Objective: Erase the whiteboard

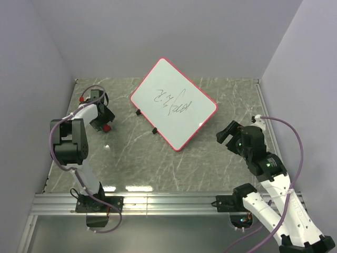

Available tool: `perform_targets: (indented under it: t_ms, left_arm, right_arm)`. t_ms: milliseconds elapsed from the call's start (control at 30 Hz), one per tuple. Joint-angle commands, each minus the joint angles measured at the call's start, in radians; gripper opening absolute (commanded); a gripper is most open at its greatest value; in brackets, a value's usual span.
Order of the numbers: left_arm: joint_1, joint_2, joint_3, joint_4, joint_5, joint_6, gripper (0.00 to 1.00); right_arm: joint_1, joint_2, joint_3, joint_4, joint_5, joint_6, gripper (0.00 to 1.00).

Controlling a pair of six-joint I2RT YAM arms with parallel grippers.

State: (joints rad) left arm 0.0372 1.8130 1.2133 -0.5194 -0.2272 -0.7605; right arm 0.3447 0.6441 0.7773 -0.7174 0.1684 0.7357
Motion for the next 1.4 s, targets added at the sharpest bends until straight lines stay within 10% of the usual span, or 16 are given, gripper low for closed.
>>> perform_targets:
  t_ms: [0, 300, 500, 767, 1367]
  left_arm:
    - [0.013, 0.025, 0.040, 0.007, -0.014, 0.024, 0.70]
    - [0.016, 0.032, 0.002, 0.038, 0.000, 0.041, 0.43]
    - [0.018, 0.046, 0.008, 0.050, 0.045, 0.055, 0.00]
    - [-0.005, -0.063, 0.110, 0.025, 0.147, 0.073, 0.00]
    - [-0.431, -0.063, 0.518, -0.103, 0.310, 0.092, 0.00]
  right_arm:
    - [0.005, 0.002, -0.007, 0.015, 0.036, 0.013, 0.91]
    - [0.004, 0.063, 0.023, 0.081, 0.060, -0.037, 0.91]
    - [-0.022, 0.196, 0.141, 0.241, -0.163, -0.192, 0.91]
    - [-0.246, 0.440, 0.284, 0.397, -0.425, -0.131, 0.91]
    - [-0.288, 0.802, 0.445, 0.481, -0.554, -0.190, 0.87]
